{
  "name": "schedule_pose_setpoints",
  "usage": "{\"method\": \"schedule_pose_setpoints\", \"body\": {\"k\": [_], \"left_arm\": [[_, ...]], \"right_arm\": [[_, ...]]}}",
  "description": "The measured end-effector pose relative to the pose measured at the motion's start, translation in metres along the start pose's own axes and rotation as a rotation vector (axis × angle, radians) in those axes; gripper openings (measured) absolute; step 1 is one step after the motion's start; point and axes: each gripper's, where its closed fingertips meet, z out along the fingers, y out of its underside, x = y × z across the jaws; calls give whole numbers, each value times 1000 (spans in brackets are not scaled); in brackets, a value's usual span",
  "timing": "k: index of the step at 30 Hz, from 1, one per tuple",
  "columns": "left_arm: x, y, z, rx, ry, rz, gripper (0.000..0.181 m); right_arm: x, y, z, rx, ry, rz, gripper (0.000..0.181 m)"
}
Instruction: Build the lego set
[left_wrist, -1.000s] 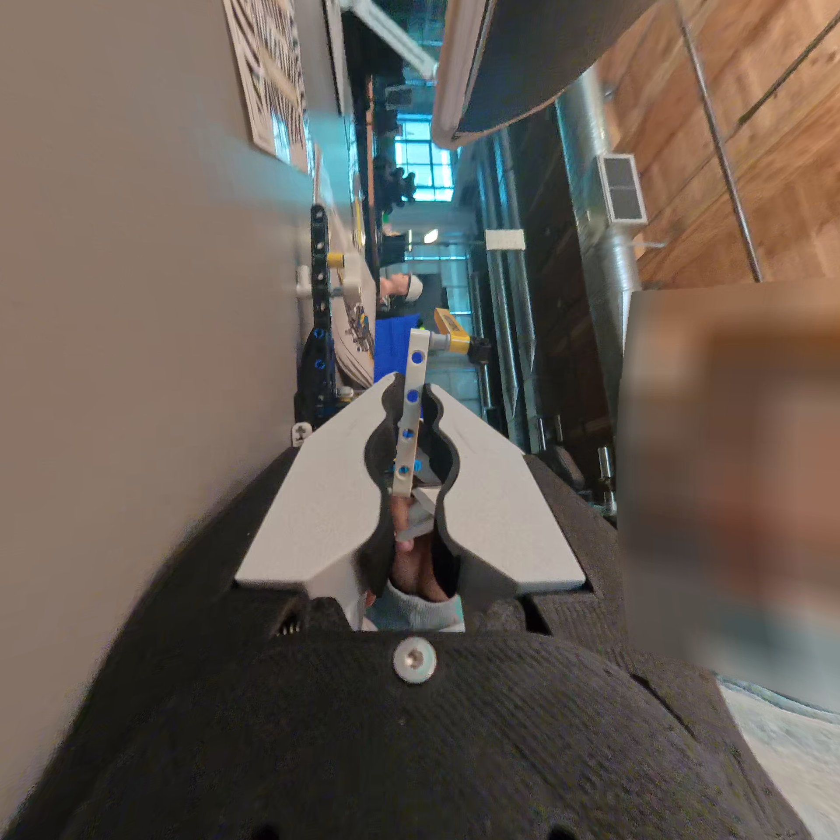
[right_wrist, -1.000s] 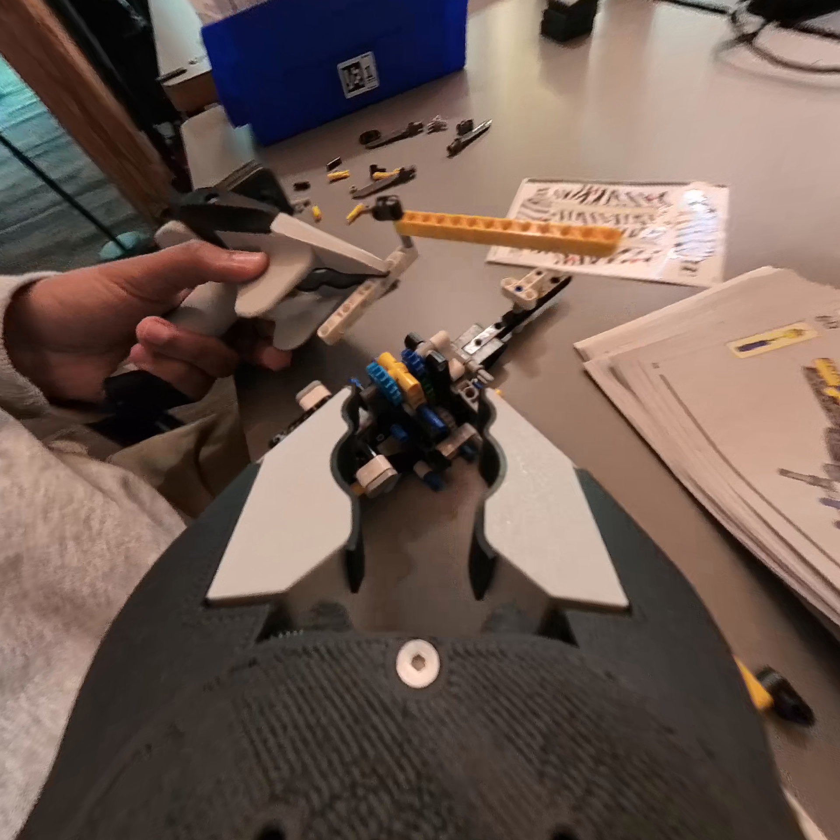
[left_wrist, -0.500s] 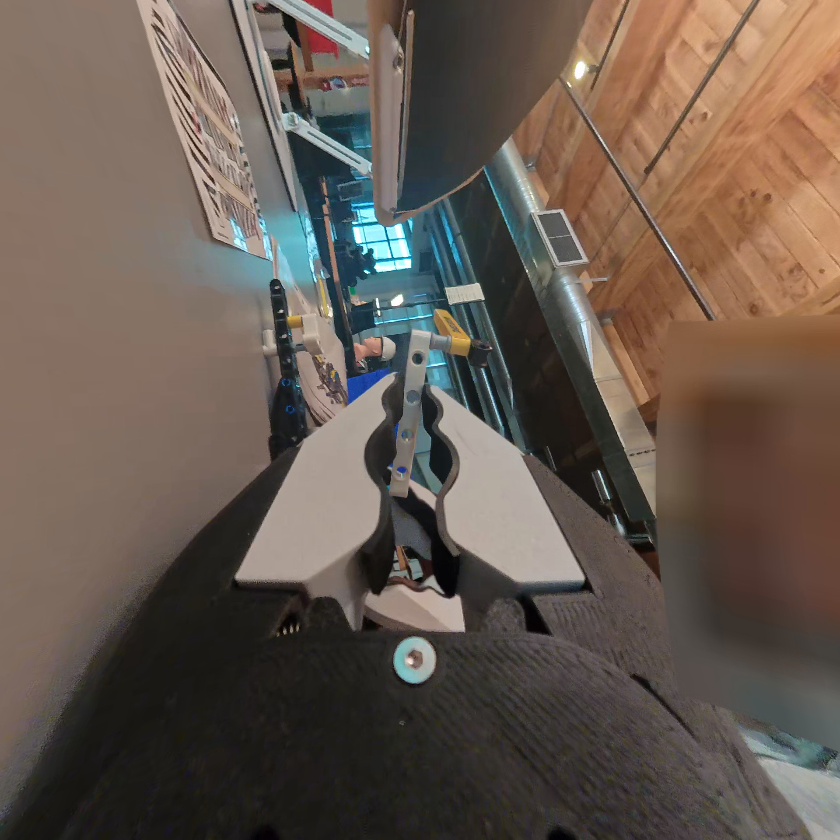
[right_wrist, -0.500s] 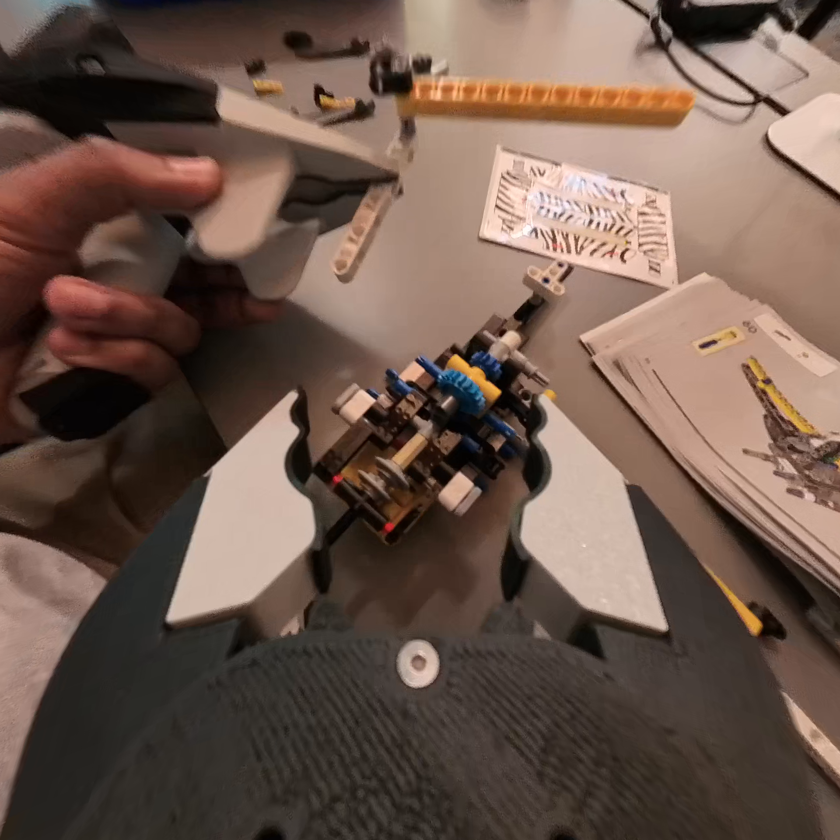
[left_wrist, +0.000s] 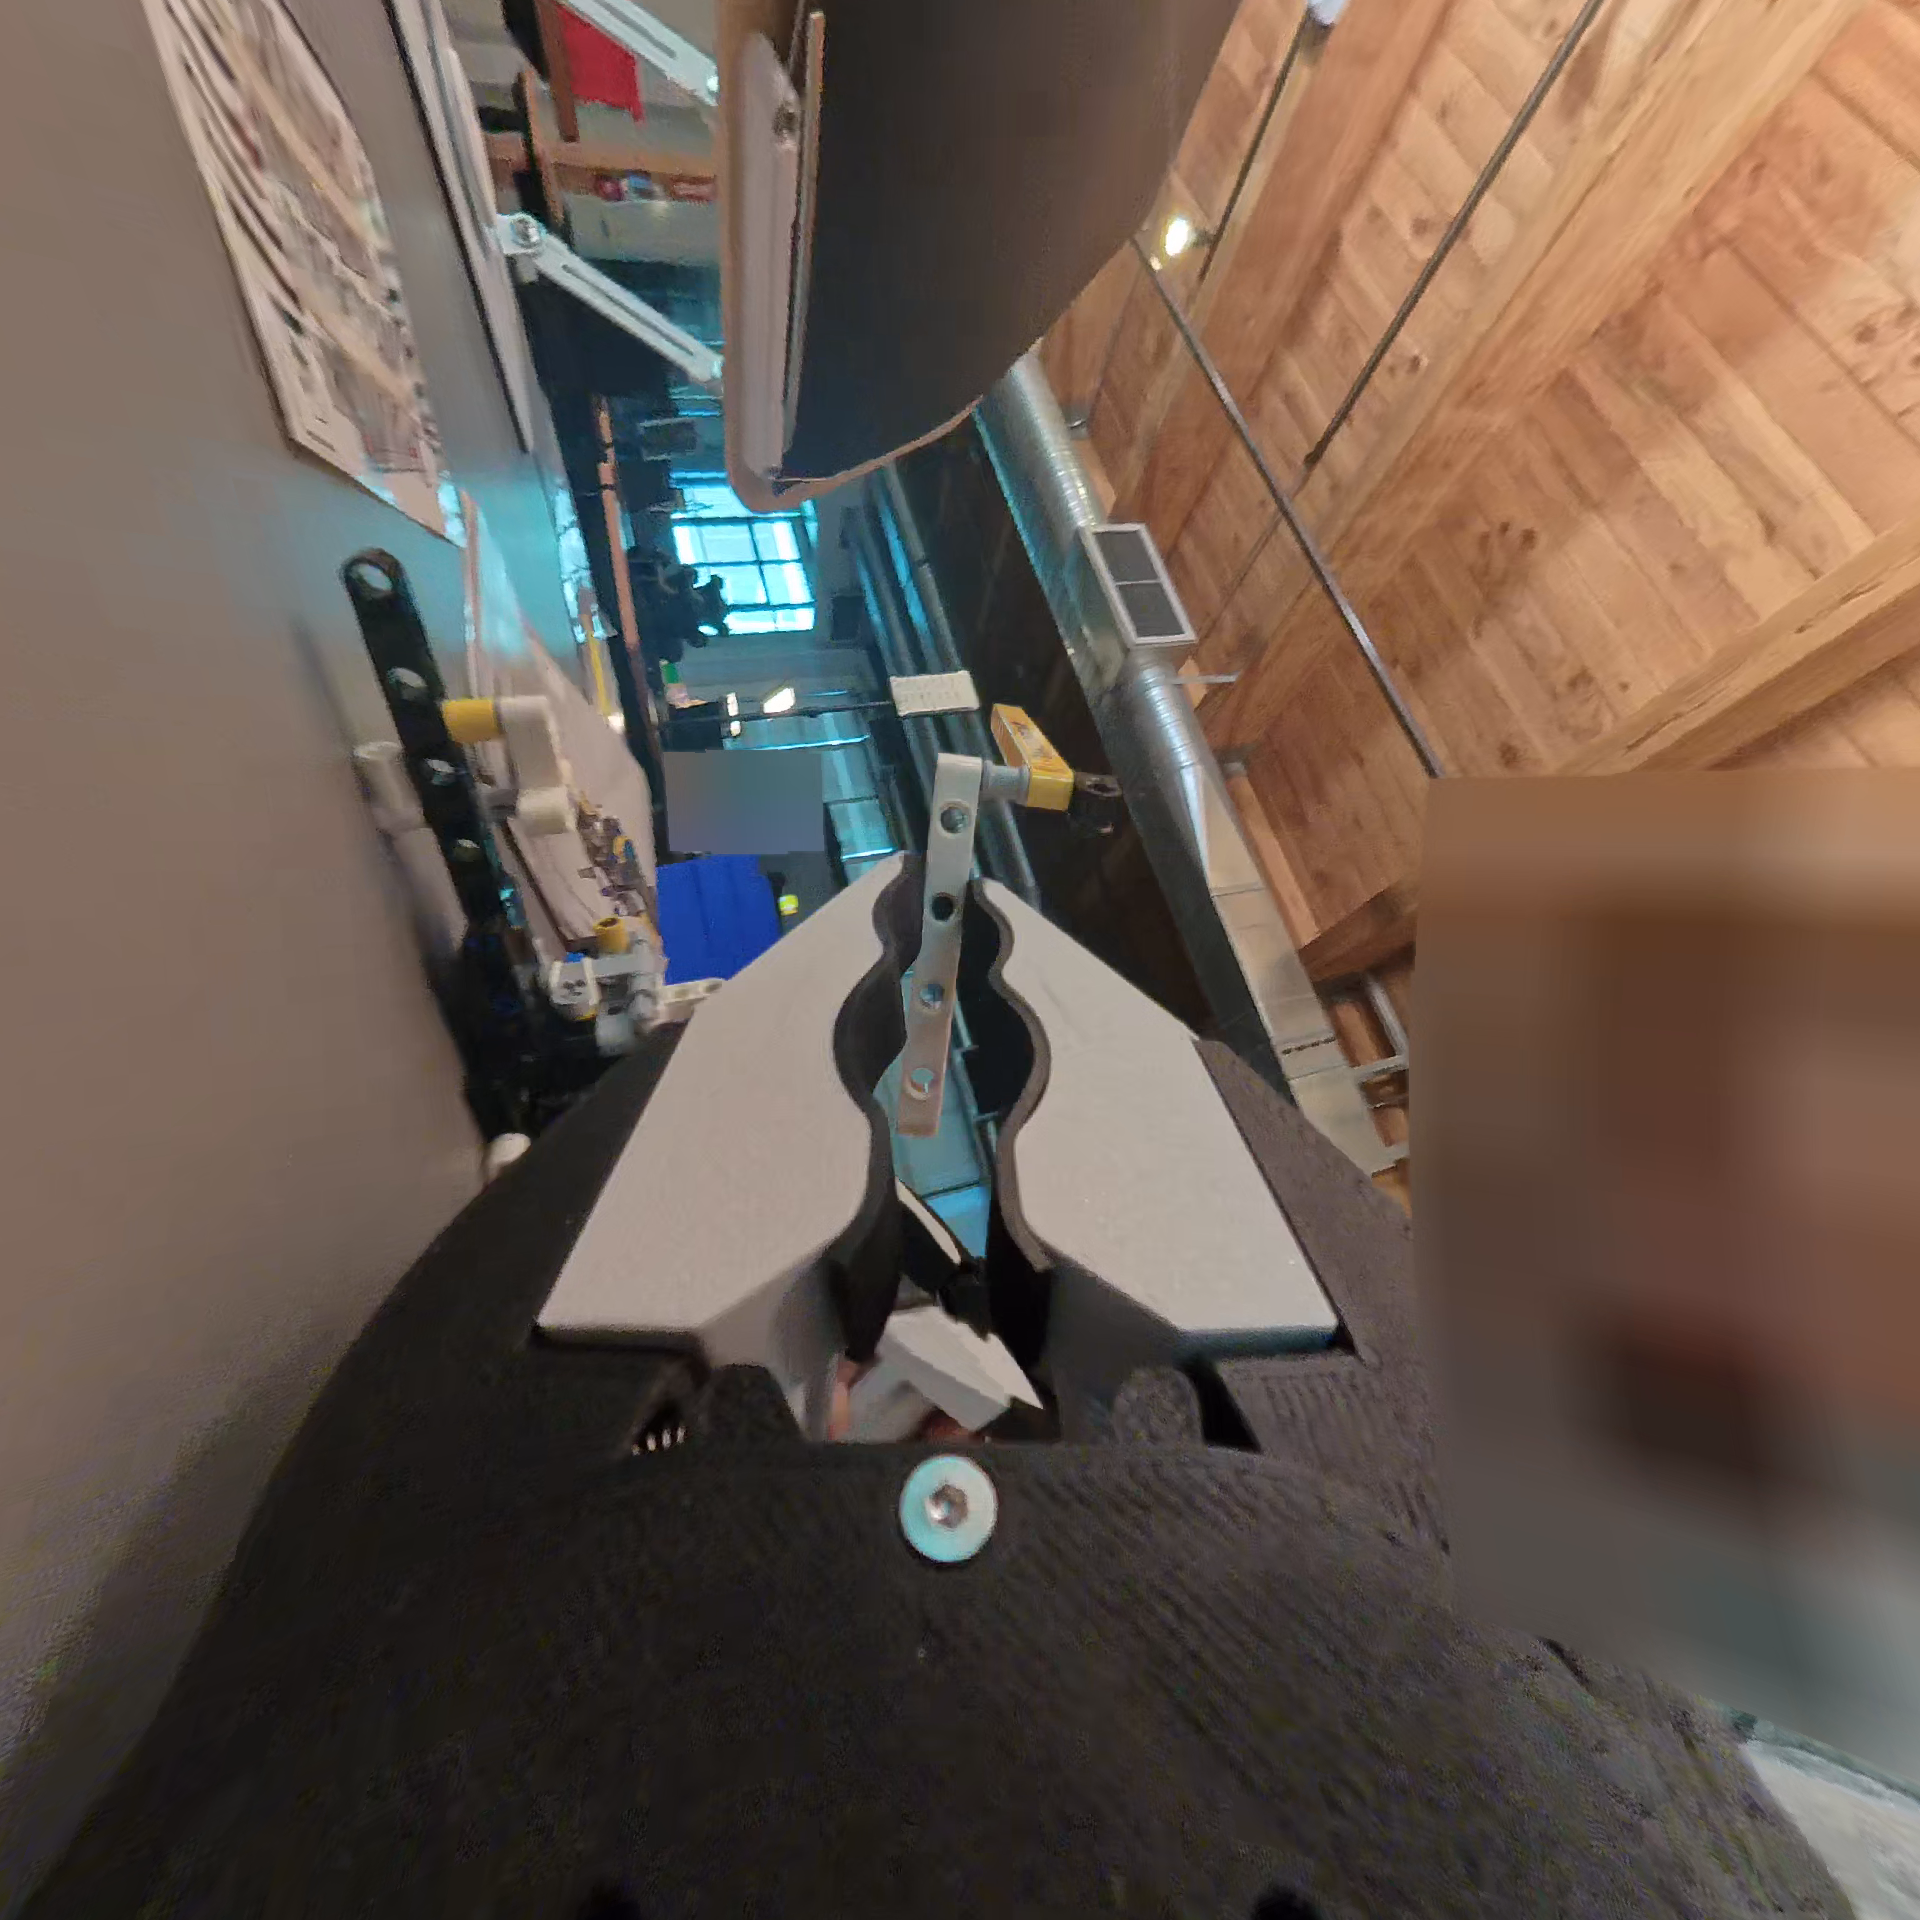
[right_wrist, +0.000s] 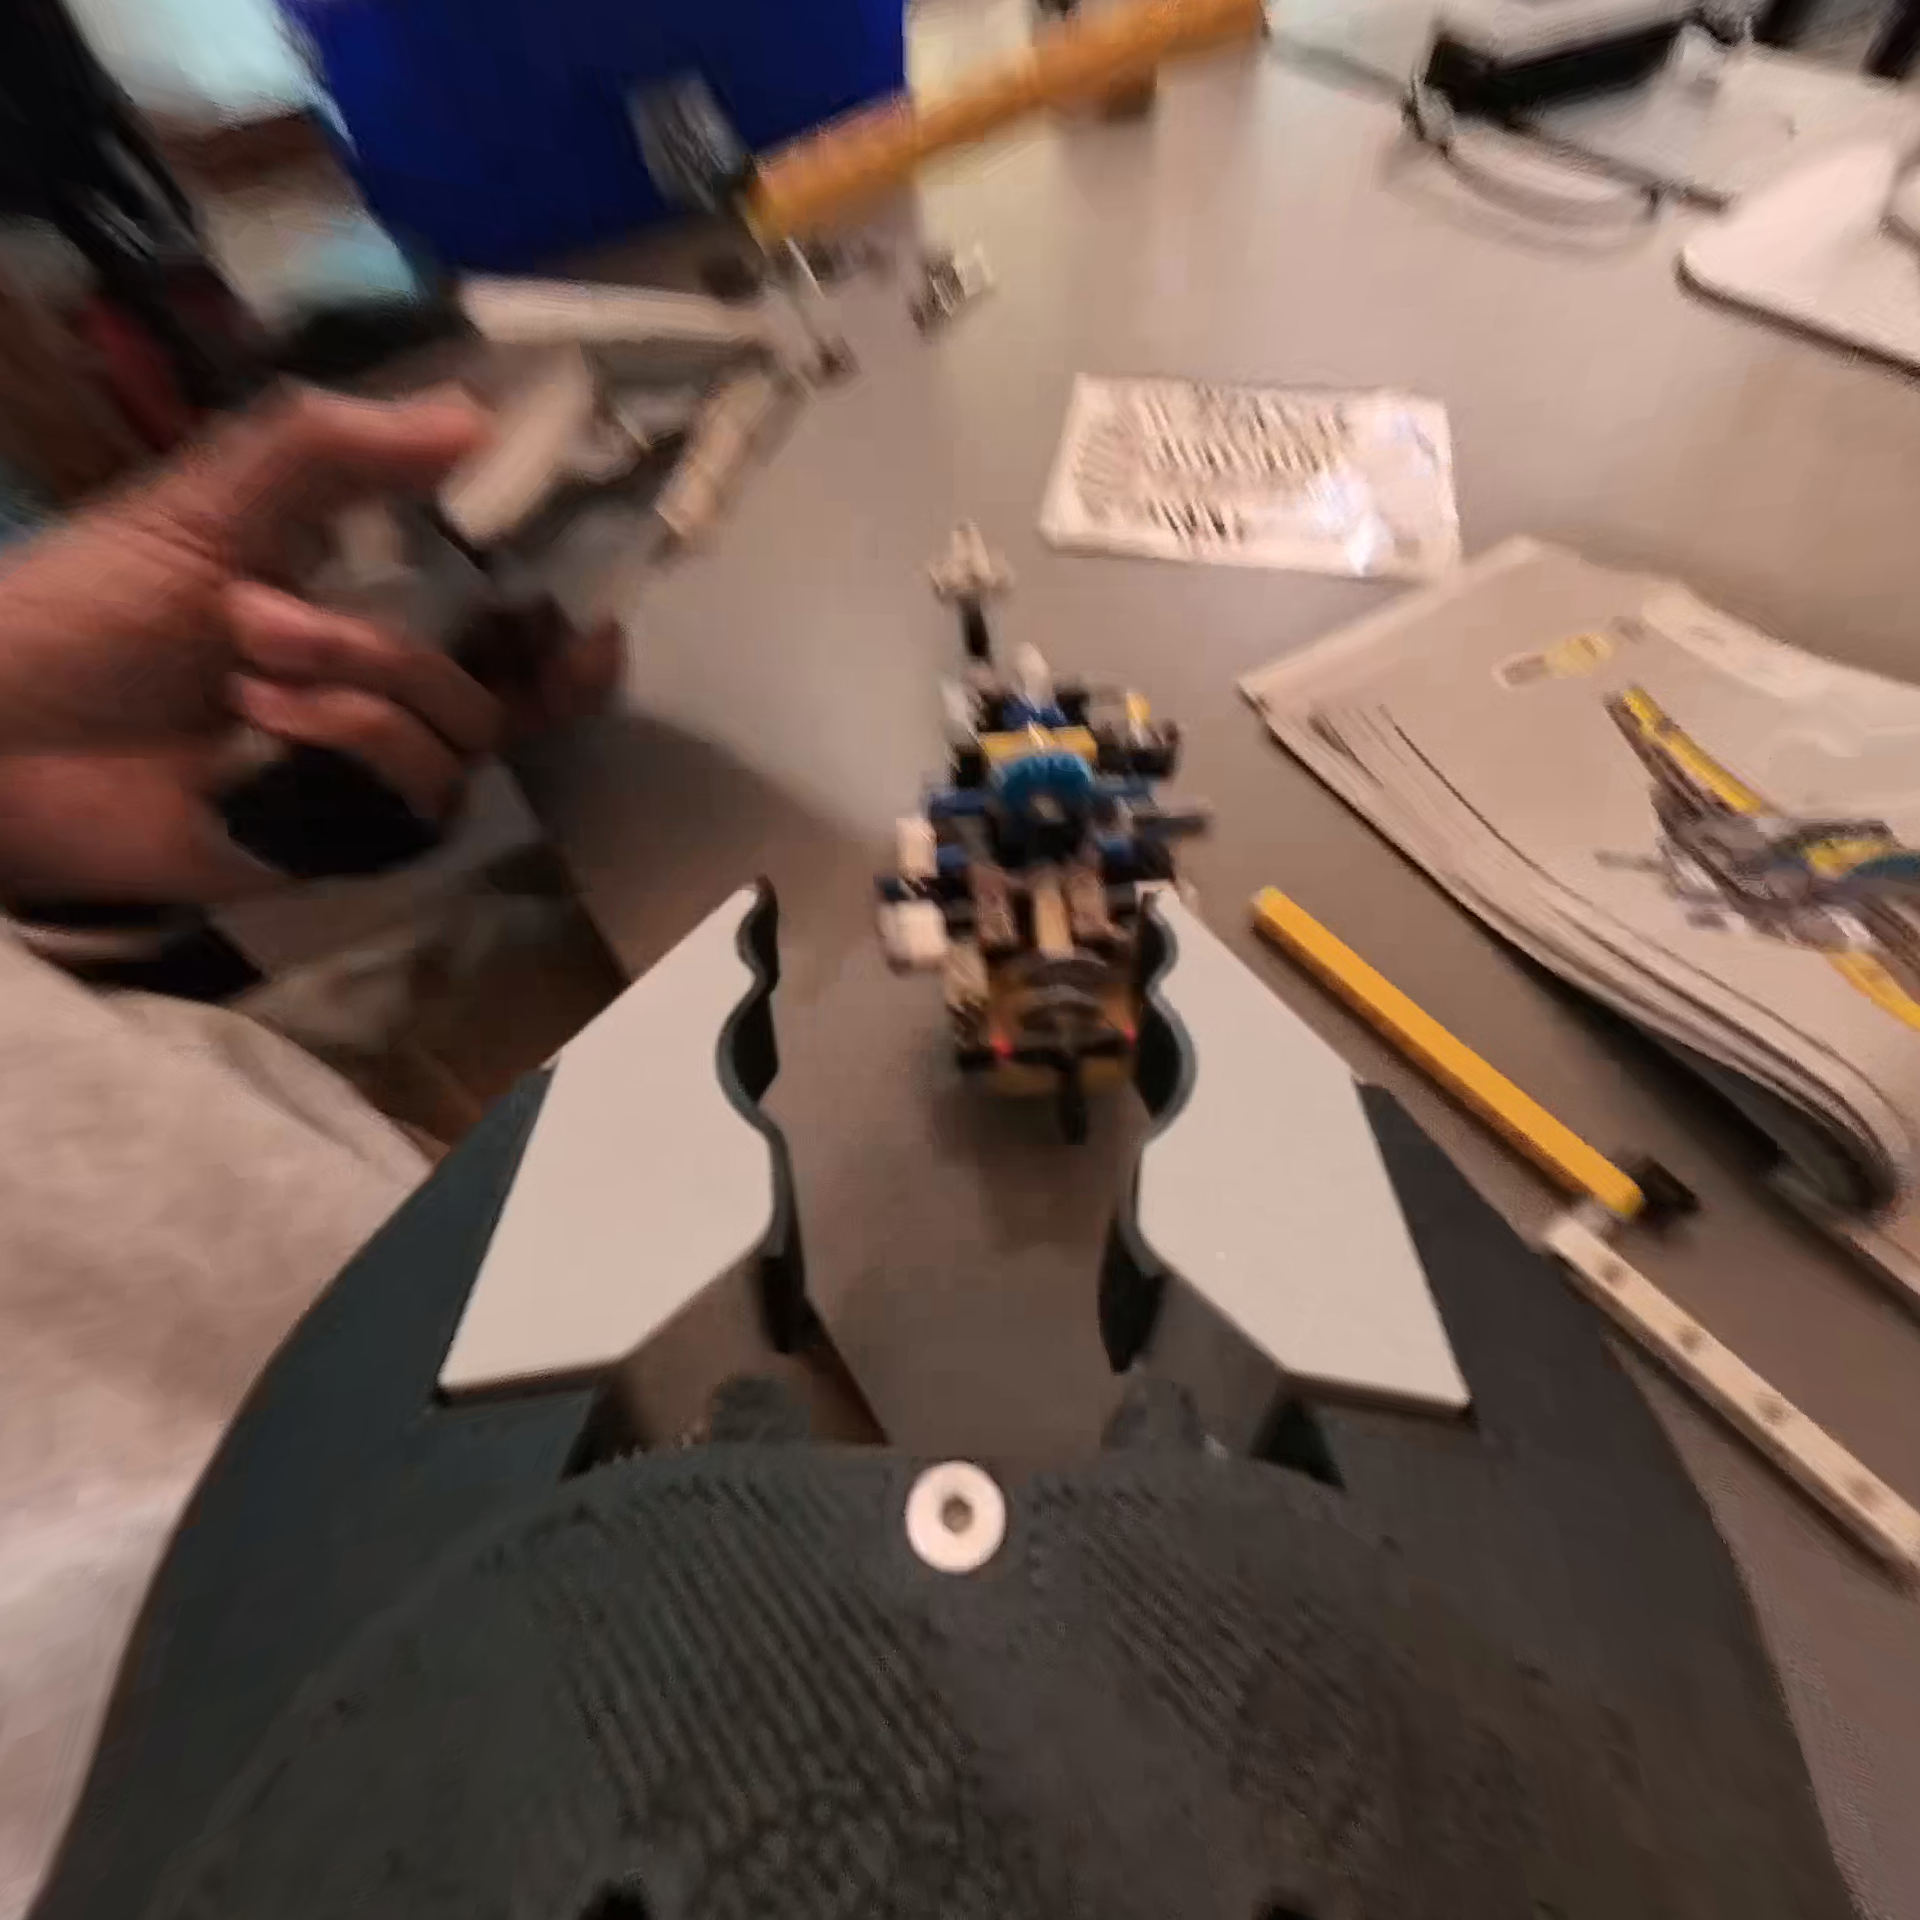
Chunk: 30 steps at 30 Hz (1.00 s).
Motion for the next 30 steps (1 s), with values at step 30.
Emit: {"method": "schedule_pose_setpoints", "body": {"k": [30], "left_arm": [[-3,56,-7,-492,-61,338,50]], "right_arm": [[-32,-52,-8,243,-267,-14,5]]}}
